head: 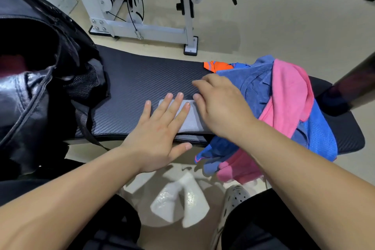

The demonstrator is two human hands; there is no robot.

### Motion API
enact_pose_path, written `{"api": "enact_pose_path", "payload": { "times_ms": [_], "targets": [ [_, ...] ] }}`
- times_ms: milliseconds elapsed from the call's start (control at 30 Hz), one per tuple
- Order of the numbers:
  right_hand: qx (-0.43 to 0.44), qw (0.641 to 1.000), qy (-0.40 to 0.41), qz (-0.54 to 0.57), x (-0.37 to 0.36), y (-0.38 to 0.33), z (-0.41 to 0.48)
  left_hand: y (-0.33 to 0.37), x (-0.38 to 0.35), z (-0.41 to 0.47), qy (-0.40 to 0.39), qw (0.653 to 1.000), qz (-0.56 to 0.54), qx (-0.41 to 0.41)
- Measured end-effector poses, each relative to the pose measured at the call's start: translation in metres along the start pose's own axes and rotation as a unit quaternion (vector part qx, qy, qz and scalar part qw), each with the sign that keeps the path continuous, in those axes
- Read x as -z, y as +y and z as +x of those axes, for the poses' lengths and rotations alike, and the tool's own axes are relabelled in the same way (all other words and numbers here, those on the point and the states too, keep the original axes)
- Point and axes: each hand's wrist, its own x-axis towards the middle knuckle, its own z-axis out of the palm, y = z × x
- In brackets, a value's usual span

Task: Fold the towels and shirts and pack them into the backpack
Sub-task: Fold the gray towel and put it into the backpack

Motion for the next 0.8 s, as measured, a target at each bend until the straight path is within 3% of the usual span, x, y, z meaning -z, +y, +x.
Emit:
{"api": "enact_pose_path", "payload": {
  "times_ms": [100, 233, 333, 400, 533, 600, 800],
  "targets": [
    [-0.045, 0.995, -0.066, -0.056, -0.025, 0.001, -0.002, -0.002, 0.004, 0.001, -0.022, 0.999, -0.037, 0.012],
    [-0.057, 0.996, -0.04, -0.057, -0.034, 0.001, -0.013, -0.003, 0.02, 0.007, -0.036, 0.986, -0.155, 0.04],
    [-0.061, 0.996, -0.045, -0.053, -0.037, -0.002, -0.013, 0.0, 0.04, 0.019, 0.019, 0.968, -0.239, 0.081],
    [-0.058, 0.997, -0.042, -0.04, -0.039, -0.001, -0.013, 0.001, 0.043, 0.03, 0.048, 0.969, -0.227, 0.084],
    [-0.039, 0.999, -0.022, -0.016, -0.04, 0.002, -0.011, -0.005, 0.025, 0.043, 0.008, 0.985, -0.158, 0.067],
    [-0.047, 0.999, -0.011, -0.019, -0.034, 0.008, -0.008, -0.008, 0.016, 0.043, 0.024, 0.987, -0.146, 0.068],
    [-0.079, 0.991, 0.004, -0.112, -0.018, 0.03, -0.01, -0.008, 0.011, 0.038, 0.043, 0.987, -0.139, 0.074]
  ]
}}
